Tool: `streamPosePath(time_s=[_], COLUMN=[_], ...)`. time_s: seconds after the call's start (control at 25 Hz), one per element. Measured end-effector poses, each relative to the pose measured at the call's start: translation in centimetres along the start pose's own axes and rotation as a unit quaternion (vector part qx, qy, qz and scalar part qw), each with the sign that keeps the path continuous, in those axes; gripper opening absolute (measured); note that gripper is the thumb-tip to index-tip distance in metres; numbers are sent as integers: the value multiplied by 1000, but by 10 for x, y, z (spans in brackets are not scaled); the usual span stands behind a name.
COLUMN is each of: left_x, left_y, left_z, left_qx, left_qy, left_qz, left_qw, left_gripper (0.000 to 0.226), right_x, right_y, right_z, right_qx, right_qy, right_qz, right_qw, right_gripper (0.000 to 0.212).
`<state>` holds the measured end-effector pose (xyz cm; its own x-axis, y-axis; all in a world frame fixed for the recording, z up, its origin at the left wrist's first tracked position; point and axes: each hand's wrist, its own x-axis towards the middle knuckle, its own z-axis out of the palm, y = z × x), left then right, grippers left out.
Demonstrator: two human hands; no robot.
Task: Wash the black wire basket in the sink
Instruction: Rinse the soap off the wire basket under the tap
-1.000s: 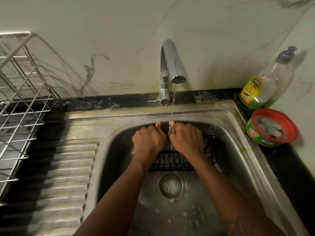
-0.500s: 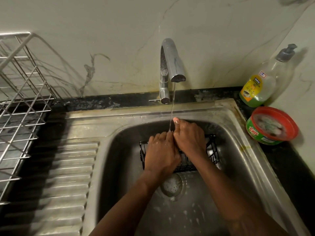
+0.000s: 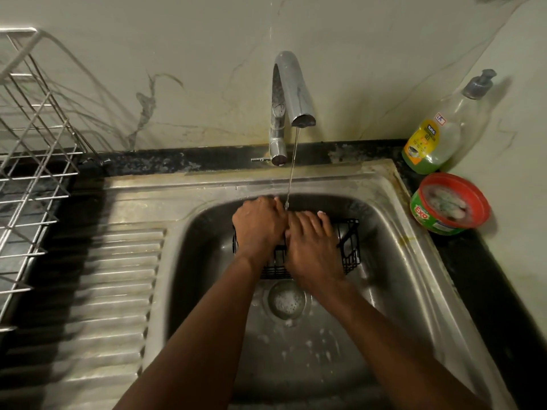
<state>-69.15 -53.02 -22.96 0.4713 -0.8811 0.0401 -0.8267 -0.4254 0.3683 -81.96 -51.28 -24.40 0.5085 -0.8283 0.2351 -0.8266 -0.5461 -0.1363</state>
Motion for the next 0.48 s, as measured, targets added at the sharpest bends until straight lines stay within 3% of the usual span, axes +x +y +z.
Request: streamPosePath(time_s=[0.24, 0.48], left_x=[-5, -8], left_y=[-14, -37], left_z=[-12, -28], left_qx=[54, 52], left_qy=[-13, 29], left_qz=[39, -24], left_qw=[998, 998], left_gripper=[66, 58], right_x=[52, 53], right_y=[18, -33], right_z=[-20, -6], right_qx=[59, 81], right_qy=[-127, -94], right_qz=[-48, 24], right_qw=[989, 992], right_gripper=[29, 27])
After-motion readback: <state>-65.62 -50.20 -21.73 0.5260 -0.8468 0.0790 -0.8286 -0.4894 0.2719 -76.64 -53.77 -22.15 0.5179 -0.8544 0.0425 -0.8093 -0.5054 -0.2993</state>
